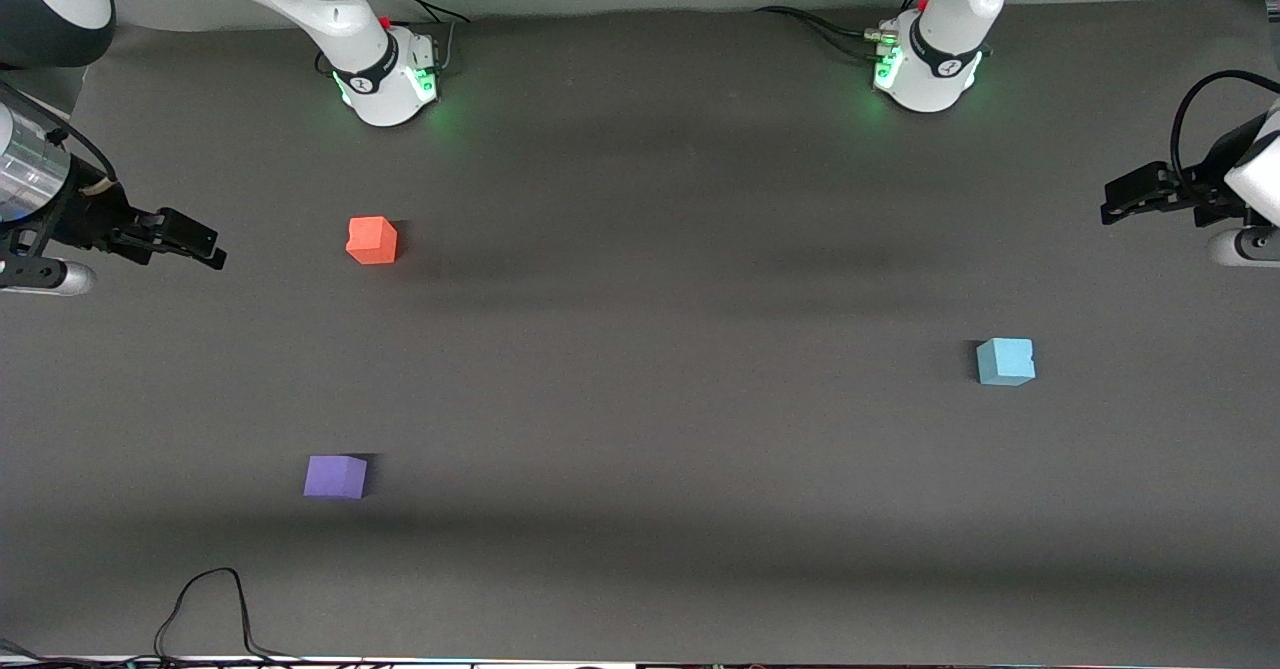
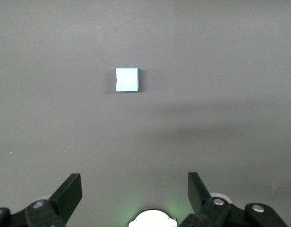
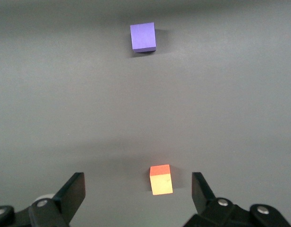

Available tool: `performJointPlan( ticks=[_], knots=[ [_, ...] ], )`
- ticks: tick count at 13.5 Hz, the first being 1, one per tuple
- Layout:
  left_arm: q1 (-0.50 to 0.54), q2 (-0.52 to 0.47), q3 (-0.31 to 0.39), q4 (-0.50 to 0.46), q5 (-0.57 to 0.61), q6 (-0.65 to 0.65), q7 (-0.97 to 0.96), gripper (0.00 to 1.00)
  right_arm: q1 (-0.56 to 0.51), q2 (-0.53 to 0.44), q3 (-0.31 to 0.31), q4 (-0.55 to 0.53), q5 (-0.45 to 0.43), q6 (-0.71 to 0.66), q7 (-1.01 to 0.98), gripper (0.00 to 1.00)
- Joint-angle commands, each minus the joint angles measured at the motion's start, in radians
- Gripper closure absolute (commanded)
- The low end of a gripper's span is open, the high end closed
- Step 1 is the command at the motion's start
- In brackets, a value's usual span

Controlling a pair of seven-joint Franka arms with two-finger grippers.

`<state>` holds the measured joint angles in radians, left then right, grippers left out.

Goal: Place blue block between orange and purple blocks

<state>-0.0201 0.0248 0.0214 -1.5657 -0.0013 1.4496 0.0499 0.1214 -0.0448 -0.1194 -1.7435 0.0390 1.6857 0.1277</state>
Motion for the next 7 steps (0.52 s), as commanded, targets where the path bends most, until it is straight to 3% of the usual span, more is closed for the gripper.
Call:
performJointPlan(
  ticks=[1,7],
  knots=[
    [-0.009,-0.019,0.008,-0.010,-0.014,-0.011,0.001,0.00,0.006,0.008,-0.008,0.016,-0.002,-0.012,-0.002,0.00],
    [0.005,-0.028,0.015,-0.023,-0.014,-0.017,0.079,0.00,0.004,0.008,-0.008,0.016,-0.002,-0.012,-0.002,0.00]
  ],
)
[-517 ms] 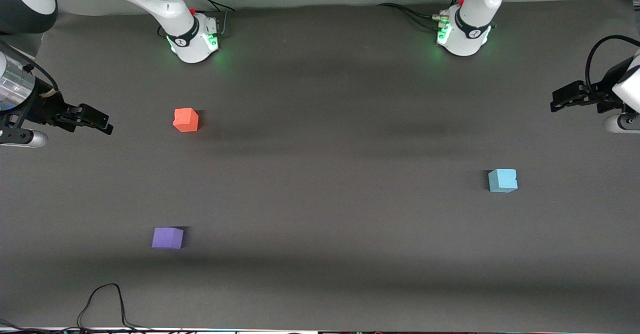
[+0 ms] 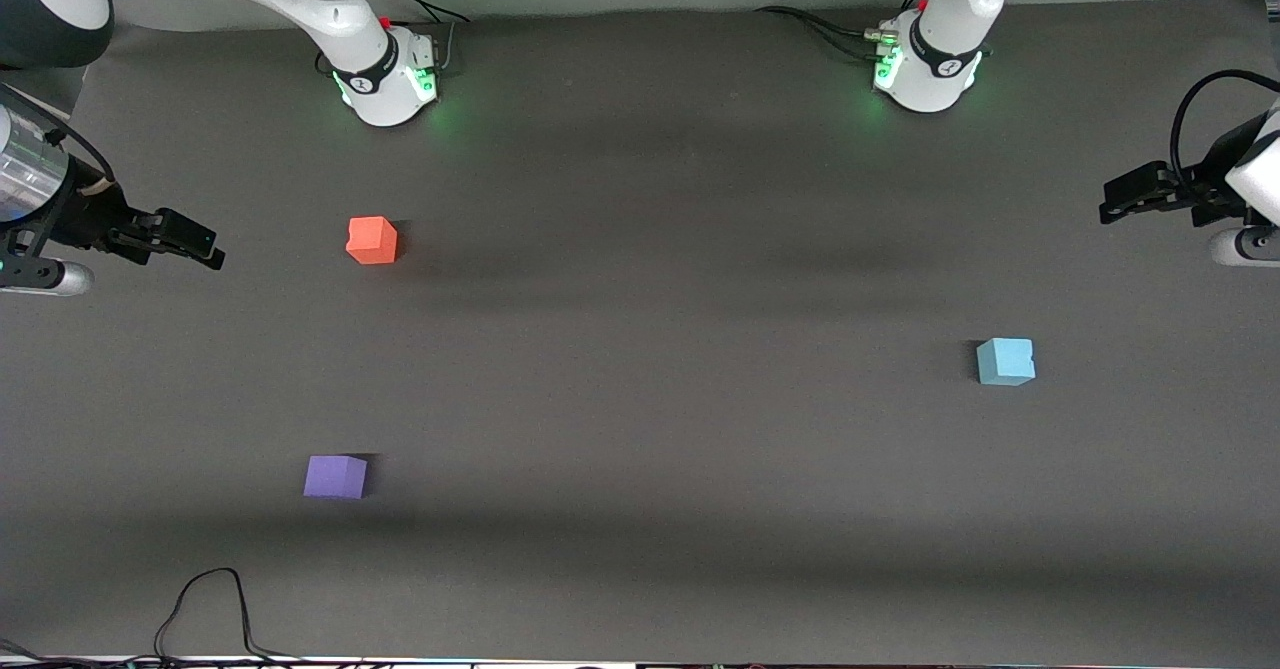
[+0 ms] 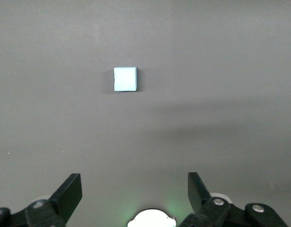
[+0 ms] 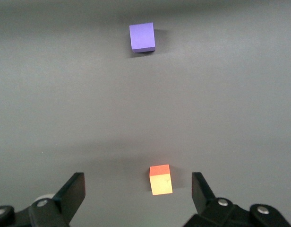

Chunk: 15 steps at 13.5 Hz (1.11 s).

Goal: Place blue block between orange and purple blocks

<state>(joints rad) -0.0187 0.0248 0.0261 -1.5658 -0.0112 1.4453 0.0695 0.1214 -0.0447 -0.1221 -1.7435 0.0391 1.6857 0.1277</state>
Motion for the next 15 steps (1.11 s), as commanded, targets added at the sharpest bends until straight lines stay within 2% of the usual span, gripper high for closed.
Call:
performJointPlan(
  ticks=[1,5,7,11,15],
  knots=[
    [0.012,-0.042,0.012,-0.049,-0.001,-0.010,0.076,0.00,0.004,0.008,-0.005,0.016,-0.002,-0.012,-0.002,0.00],
    [0.034,-0.089,0.011,-0.125,0.020,0.026,0.081,0.00,0.004,0.008,-0.005,0.016,-0.002,-0.012,-0.002,0.00],
    [0.036,-0.091,0.012,-0.187,0.022,0.099,0.081,0.00,0.004,0.008,-0.005,0.016,-0.002,-0.012,-0.002,0.00],
    [0.034,-0.086,0.012,-0.342,0.040,0.303,0.079,0.00,0.004,0.008,-0.005,0.016,-0.002,-0.012,0.000,0.00],
    [0.033,-0.034,0.011,-0.479,0.056,0.559,0.081,0.00,0.004,0.008,-0.005,0.015,-0.002,-0.012,-0.002,0.00]
  ],
)
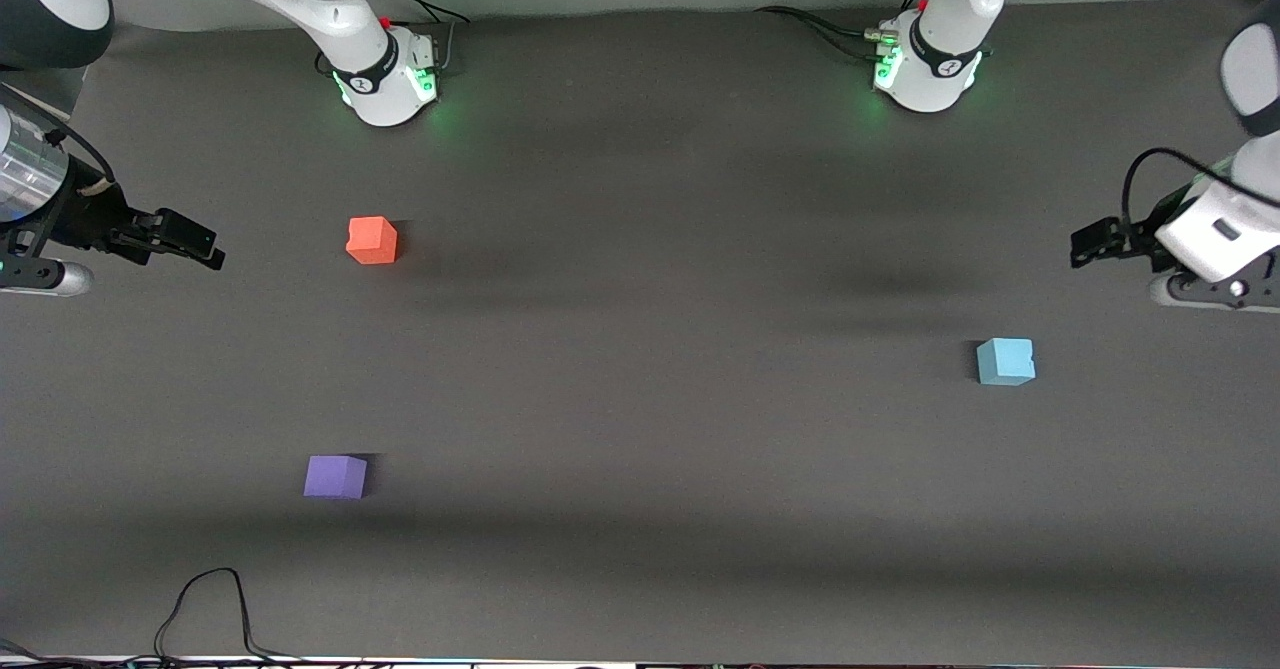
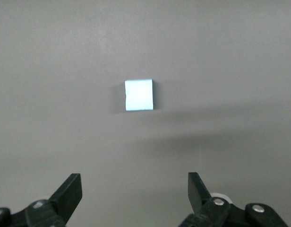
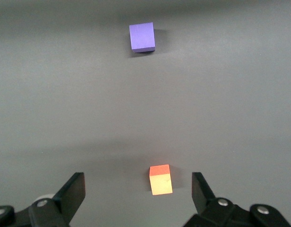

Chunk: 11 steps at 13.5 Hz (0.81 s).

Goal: Place blue block between orange and purple blocks
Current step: 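Reach the left gripper down over the light-blue cube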

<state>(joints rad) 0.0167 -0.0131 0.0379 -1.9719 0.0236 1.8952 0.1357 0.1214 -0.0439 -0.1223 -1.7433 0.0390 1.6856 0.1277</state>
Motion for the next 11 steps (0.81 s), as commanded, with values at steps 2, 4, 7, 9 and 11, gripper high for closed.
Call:
performJointPlan(
  ticks=[2,4,7,9,11],
  knots=[
    [-0.003,0.063,-0.001,-0.113,0.022,0.223,0.025,0.00,0.004,0.007,-0.005,0.015,-0.005,-0.012,-0.002,0.00],
    [-0.001,0.140,-0.001,-0.114,0.021,0.310,0.035,0.00,0.004,0.007,-0.005,0.015,-0.008,-0.012,-0.002,0.00],
    [-0.001,0.254,-0.001,-0.162,0.021,0.494,0.035,0.00,0.006,0.007,-0.005,0.015,-0.008,-0.012,0.000,0.00],
    [0.000,0.317,-0.001,-0.182,0.021,0.596,0.035,0.00,0.006,0.007,-0.005,0.015,-0.008,-0.012,0.000,0.00],
    [-0.001,0.372,-0.001,-0.182,0.021,0.669,0.033,0.00,0.006,0.009,-0.005,0.015,-0.008,-0.012,0.000,0.00]
  ],
)
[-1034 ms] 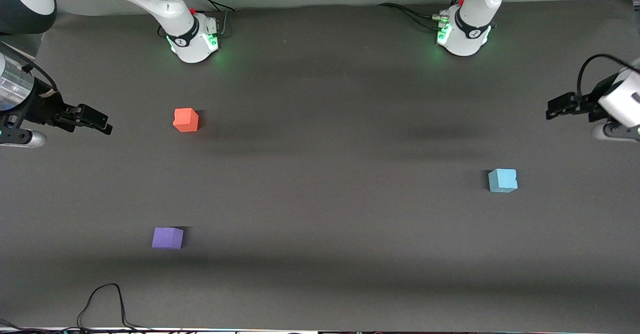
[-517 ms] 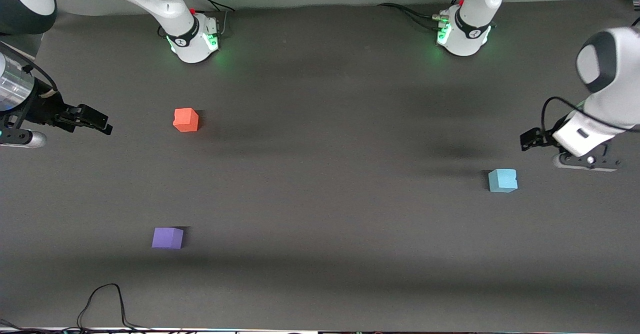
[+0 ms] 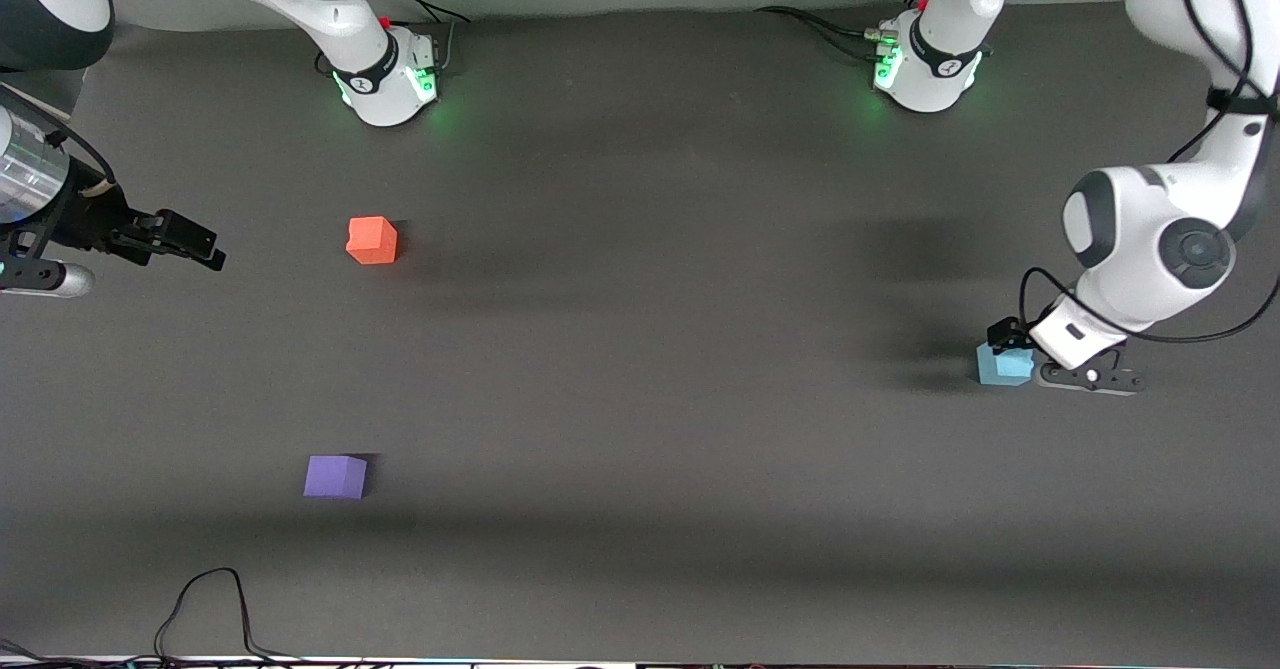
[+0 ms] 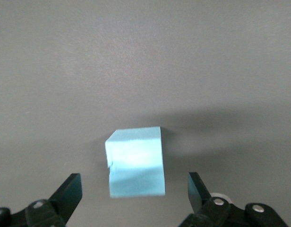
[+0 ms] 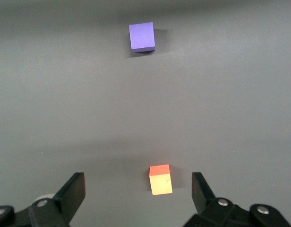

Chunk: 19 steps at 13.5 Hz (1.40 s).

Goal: Place blue block between orange and purple blocks
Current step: 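Reach the left gripper down over the light-blue cube, then close the left gripper on the blue cube and lift it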

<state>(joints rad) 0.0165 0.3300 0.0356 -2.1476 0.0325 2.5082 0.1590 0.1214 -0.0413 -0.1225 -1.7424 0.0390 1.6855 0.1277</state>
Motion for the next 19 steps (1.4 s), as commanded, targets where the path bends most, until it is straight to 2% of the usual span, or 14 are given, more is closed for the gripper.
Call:
performJointPlan(
  ticks=[1,7,8,9,10,12,15,16,19],
  knots=[
    [-0.001,0.044,0.001,-0.006,0.012,0.069,0.011,0.00,0.006,0.006,-0.005,0.014,-0.008,-0.012,0.000,0.00],
    [0.005,0.099,0.001,0.003,0.007,0.119,0.010,0.02,0.006,0.006,-0.005,0.012,-0.010,-0.012,0.000,0.00],
    [0.006,0.101,0.001,0.005,0.001,0.119,0.010,0.15,0.006,0.006,-0.005,0.014,-0.010,-0.012,0.000,0.00],
    [0.006,0.101,0.001,0.005,0.001,0.119,0.008,0.33,0.006,0.006,-0.005,0.014,-0.010,-0.012,0.000,0.00],
    [0.006,0.101,0.001,0.006,0.001,0.118,0.007,0.46,0.006,0.006,-0.005,0.014,-0.010,-0.012,0.000,0.00],
    [0.006,0.101,0.001,0.014,0.001,0.107,0.004,0.55,0.006,0.006,-0.005,0.014,-0.010,-0.012,0.000,0.00],
    [0.006,0.098,0.001,0.041,0.001,0.087,0.004,0.55,0.006,0.006,-0.005,0.014,-0.010,-0.012,0.000,0.00],
    [0.006,0.086,0.001,0.073,0.001,0.025,0.002,0.55,0.006,0.006,-0.005,0.014,-0.010,-0.012,0.000,0.00],
    [-0.012,0.034,-0.006,0.271,-0.008,-0.358,-0.044,0.54,0.006,0.006,-0.005,0.014,-0.010,-0.012,0.000,0.00]
  ],
)
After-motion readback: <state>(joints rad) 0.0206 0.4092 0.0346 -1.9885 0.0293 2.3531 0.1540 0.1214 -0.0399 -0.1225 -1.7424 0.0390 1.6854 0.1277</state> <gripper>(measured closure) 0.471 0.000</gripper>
